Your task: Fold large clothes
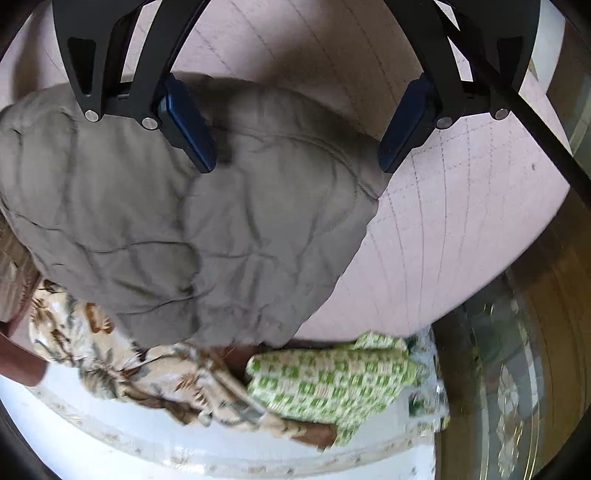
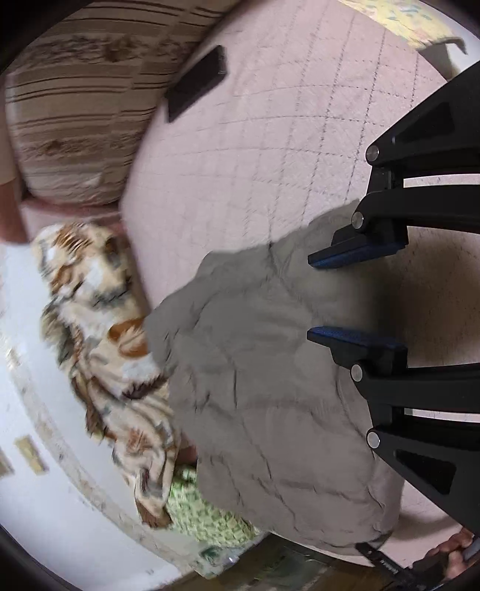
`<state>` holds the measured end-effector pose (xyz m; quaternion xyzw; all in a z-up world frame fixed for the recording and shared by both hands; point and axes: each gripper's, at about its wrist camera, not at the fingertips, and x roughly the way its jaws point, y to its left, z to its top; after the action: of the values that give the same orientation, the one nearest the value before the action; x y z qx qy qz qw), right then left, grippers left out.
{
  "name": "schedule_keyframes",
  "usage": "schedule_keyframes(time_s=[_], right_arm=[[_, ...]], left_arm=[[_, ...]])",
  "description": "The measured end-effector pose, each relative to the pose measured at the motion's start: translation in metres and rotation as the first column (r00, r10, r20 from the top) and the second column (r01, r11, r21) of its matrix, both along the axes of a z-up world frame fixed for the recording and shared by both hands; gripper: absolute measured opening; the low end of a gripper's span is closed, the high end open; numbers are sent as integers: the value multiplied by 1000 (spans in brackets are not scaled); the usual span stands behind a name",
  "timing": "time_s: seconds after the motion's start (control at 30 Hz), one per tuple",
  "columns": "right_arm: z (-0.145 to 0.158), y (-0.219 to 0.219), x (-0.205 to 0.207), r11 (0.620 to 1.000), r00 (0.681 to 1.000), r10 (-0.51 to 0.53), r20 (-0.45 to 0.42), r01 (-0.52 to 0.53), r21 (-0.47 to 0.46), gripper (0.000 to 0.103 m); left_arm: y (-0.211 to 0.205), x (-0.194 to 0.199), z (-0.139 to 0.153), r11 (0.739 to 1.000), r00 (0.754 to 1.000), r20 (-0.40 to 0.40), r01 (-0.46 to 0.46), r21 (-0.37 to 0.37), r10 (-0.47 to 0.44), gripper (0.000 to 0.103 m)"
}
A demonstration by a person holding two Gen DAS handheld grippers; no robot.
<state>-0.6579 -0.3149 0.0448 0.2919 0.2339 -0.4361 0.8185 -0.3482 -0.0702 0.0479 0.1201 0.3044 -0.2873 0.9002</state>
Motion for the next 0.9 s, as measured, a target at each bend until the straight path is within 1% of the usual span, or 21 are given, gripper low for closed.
schedule_keyframes(time_s=[0.07, 0.13, 0.27, 0.33, 0.37, 0.4, 0.43, 0.5, 0.53, 0.57, 0.67, 0.7, 0.8, 0.9], right_arm=[[8, 19, 7, 997, 999, 32, -9, -33, -66, 36], [15, 46, 15, 989, 997, 72, -15, -74, -130, 37], [18, 101, 24, 971, 988, 154, -21, -156, -182, 40], [22, 128, 23, 964, 982, 188, -12, -187, -192, 42], [27, 142, 21, 959, 980, 201, -5, -198, -202, 44], [30, 153, 19, 955, 977, 215, 4, -210, -211, 52], [37, 166, 16, 949, 973, 231, 11, -223, -222, 61], [50, 188, 11, 939, 972, 237, 4, -228, -258, 67], [55, 196, 8, 935, 971, 240, 9, -229, -271, 67], [62, 203, 5, 931, 969, 248, 19, -233, -280, 67], [76, 215, 3, 931, 970, 244, 22, -227, -286, 69], [79, 217, 2, 932, 970, 240, 21, -225, -285, 71], [85, 223, 2, 933, 970, 242, 27, -226, -281, 71], [90, 230, 3, 929, 969, 248, 15, -234, -287, 73]], left_arm=[[-1, -23, 6, 999, 998, 57, 36, 4, -36, 89], [-5, -45, 11, 997, 992, 96, 75, 16, -77, 89], [7, -94, 14, 989, 978, 145, 148, 29, -150, 89], [17, -114, 16, 986, 974, 155, 163, 34, -166, 89], [23, -123, 19, 985, 972, 160, 169, 37, -173, 89], [31, -136, 22, 983, 970, 158, 182, 36, -186, 89], [41, -147, 27, 980, 967, 157, 200, 19, -201, 89], [53, -164, 37, 976, 961, 175, 216, 17, -215, 90], [57, -171, 43, 973, 958, 174, 229, 27, -230, 91], [61, -174, 49, 970, 955, 168, 243, 25, -244, 91], [72, -180, 66, 971, 957, 170, 237, 1, -234, 91], [74, -180, 70, 972, 960, 159, 236, -9, -231, 91], [84, -178, 80, 973, 967, 128, 226, -37, -220, 91], [91, -179, 86, 975, 970, 119, 219, -46, -212, 91]])
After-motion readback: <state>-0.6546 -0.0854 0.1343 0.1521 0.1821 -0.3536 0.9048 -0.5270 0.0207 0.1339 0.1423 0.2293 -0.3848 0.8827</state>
